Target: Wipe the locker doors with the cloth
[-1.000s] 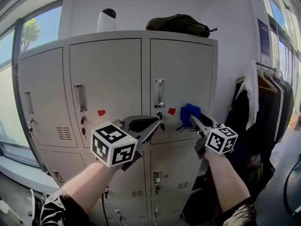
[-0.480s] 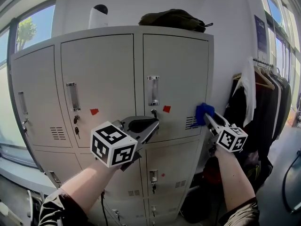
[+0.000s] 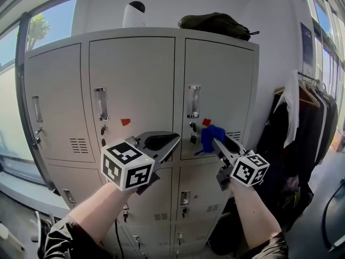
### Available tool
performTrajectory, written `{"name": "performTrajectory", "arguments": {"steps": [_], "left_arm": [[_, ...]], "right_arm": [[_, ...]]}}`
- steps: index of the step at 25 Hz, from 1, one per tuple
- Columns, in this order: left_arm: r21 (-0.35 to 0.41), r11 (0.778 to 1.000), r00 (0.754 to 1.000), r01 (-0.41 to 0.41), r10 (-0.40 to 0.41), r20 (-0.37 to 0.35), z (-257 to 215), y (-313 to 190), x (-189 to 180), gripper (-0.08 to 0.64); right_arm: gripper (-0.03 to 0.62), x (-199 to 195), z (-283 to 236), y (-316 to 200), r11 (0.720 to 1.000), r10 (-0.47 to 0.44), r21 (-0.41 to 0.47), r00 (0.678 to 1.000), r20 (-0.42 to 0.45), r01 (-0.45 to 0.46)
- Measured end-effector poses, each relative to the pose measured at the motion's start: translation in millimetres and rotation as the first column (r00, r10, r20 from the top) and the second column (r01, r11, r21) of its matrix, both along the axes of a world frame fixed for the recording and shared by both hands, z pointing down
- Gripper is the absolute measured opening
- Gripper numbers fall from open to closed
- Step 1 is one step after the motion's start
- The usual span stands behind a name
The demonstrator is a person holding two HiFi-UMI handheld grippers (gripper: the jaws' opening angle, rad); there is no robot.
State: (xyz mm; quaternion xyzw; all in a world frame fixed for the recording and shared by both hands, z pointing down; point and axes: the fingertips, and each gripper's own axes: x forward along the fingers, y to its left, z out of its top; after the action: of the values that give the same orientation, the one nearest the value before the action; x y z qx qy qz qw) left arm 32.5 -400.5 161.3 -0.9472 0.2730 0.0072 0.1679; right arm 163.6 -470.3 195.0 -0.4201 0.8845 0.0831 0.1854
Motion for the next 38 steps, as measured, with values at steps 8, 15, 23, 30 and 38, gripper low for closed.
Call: {"name": "performTrajectory", "arguments": {"steps": [8, 15, 23, 30, 38], "left_arm": [[-0.014, 0.999, 0.999, 0.041, -0.041, -0.005, 6.5, 2.2, -34.3, 0.008], [-0.021, 0.998, 0.999, 0.054, -0.054, 0.000, 9.0, -0.5, -41.5, 0.008], [-0.011, 1.000, 1.000, 0.019, -0.019, 0.005, 5.9, -2.5, -12.7, 0.008], [-0.013, 1.000, 1.000, -0.006, 0.006, 0.008, 11.9, -8.0, 20.2, 0.008], [-0.033, 0.999, 1.000, 0.024, -0.024, 0.012, 24.2, -20.6, 34.5, 0.008]], "right_arm": [[0.153, -59.2, 18.8, -7.4, 0.995, -0.083, -0.048, 0.996, 0.016, 0.084], [0.153, -48.4, 20.0, -14.3, 0.998, -0.054, -0.035, 0.999, 0.010, 0.054], [0.155, 26.4, 23.7, -23.2, 0.998, 0.054, -0.039, 0.998, 0.028, -0.052], [0.155, 106.3, 27.7, -31.7, 0.985, 0.164, -0.063, 0.985, 0.056, -0.160], [0.153, 139.9, 32.9, -33.0, 0.984, 0.166, -0.069, 0.984, 0.058, -0.162]]}}
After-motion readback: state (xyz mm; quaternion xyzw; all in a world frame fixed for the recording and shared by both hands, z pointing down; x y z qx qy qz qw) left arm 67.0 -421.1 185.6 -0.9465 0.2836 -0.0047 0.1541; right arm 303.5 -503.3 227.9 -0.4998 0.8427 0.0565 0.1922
